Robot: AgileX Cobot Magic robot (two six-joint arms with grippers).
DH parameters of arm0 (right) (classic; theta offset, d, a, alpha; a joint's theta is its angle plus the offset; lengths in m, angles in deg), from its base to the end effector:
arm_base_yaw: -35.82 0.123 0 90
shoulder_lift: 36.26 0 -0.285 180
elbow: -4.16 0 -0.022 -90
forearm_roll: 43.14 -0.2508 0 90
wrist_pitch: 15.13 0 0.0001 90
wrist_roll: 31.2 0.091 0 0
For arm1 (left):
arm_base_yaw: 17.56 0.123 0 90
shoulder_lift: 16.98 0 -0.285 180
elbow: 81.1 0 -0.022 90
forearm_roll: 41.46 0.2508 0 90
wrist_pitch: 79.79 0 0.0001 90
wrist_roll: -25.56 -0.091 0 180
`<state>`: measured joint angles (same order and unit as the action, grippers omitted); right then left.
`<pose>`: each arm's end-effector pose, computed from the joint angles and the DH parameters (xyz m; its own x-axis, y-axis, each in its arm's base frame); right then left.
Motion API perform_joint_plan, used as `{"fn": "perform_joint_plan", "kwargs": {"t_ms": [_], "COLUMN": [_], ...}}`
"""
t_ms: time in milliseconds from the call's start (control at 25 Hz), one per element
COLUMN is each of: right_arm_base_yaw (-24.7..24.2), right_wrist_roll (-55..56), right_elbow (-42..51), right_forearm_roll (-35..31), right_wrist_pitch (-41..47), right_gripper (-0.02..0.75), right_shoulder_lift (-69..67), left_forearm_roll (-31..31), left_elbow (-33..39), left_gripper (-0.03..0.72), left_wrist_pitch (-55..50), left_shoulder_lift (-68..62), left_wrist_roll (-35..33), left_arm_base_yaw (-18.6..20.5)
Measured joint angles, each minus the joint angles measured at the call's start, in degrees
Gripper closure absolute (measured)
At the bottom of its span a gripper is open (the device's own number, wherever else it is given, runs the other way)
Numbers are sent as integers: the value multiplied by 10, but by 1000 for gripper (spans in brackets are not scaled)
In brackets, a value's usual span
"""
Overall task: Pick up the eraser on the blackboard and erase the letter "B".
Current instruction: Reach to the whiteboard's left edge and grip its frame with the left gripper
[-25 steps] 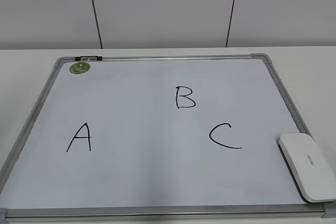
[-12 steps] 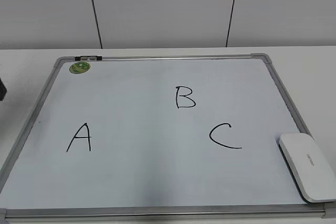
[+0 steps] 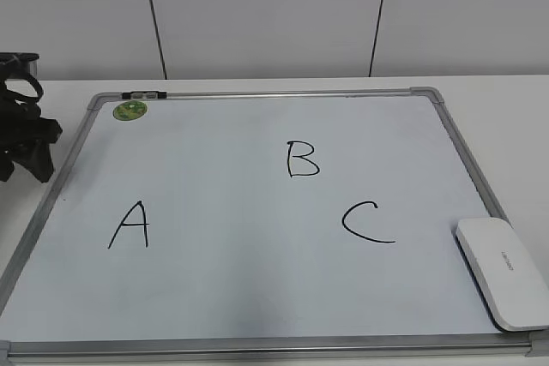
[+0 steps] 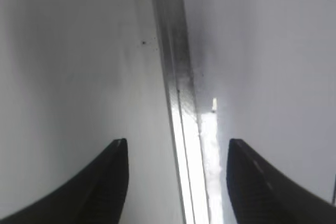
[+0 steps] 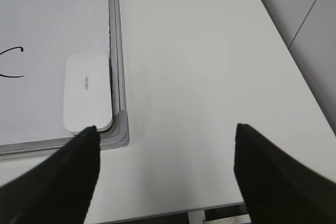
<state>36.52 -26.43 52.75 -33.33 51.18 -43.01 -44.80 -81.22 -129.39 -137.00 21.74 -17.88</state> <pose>-0.0123 -0.0144 0.2704 -0.5183 0.0074 -0.8552 0.1284 0.9893 -0.0693 0.3875 -0.0062 0.1744 -0.9823 0.0343 -0.1842 0.0421 0.9984 -0.0383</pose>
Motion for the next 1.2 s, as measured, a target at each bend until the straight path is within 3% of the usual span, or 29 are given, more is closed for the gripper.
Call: {"fn": "perform_joint_plan", "kwargs": {"t_ms": [160,480,1040,1200], "right_arm_base_yaw": [0,0,0,0], "right_wrist_roll": [0,0,0,0], "right_elbow": [0,0,0,0], "right_forearm_roll": [0,1,1,1], "right_wrist_pitch": [0,0,0,0], "right_gripper": [148,148,148,148], "right_shoulder_lift": [0,0,0,0], "left_forearm_roll": [-12,-81,-86,-91], "left_elbow": [-31,-52,-55,-58], "left_gripper": [305,321,379,456], "left_wrist_pitch": [0,-1,0,-5], "left_shoulder_lift": [-33,-70,-106,-109], "left_wrist_roll": [-19,-85,-89,-89], "left_arm_base_yaw": [22,35,35,35]}}
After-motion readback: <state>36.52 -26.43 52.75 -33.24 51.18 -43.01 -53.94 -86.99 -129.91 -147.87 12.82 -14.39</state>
